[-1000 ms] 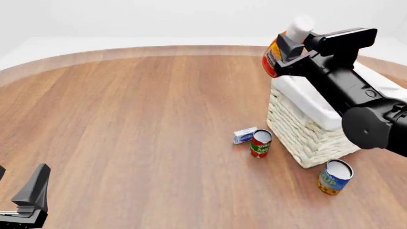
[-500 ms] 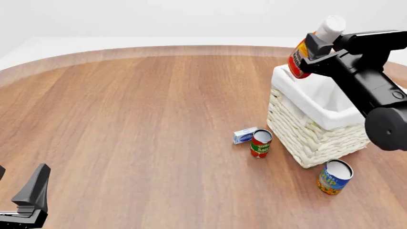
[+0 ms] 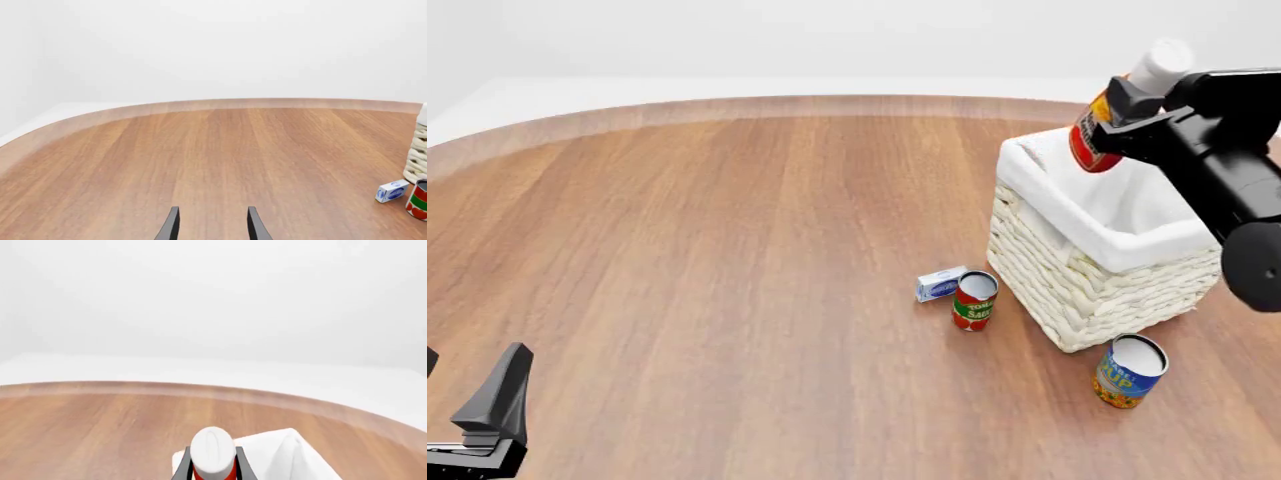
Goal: Pick up the ketchup, and put it in the basket.
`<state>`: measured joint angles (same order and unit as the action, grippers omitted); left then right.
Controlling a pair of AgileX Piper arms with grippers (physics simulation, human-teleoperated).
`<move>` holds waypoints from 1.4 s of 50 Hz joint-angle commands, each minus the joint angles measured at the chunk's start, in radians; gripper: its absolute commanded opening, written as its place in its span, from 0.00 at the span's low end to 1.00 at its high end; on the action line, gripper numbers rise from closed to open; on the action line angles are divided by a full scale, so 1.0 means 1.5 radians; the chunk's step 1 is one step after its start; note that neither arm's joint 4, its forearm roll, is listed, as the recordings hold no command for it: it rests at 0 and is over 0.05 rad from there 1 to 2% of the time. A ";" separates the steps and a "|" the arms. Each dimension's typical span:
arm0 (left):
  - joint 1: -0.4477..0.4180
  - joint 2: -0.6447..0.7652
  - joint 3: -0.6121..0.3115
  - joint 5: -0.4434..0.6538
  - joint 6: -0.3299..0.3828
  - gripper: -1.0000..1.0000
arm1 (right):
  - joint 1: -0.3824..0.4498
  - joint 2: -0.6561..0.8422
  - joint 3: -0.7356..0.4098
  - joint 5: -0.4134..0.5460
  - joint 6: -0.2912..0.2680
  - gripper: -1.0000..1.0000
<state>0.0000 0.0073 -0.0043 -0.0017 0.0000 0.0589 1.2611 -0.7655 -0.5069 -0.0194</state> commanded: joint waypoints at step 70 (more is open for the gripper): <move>0.000 0.000 0.000 0.000 0.000 1.00 | -0.078 0.121 -0.064 0.083 -0.046 0.00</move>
<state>0.0000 0.0073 -0.0043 -0.0017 0.0000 -0.0495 1.4391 -0.8452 -0.4022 -0.0892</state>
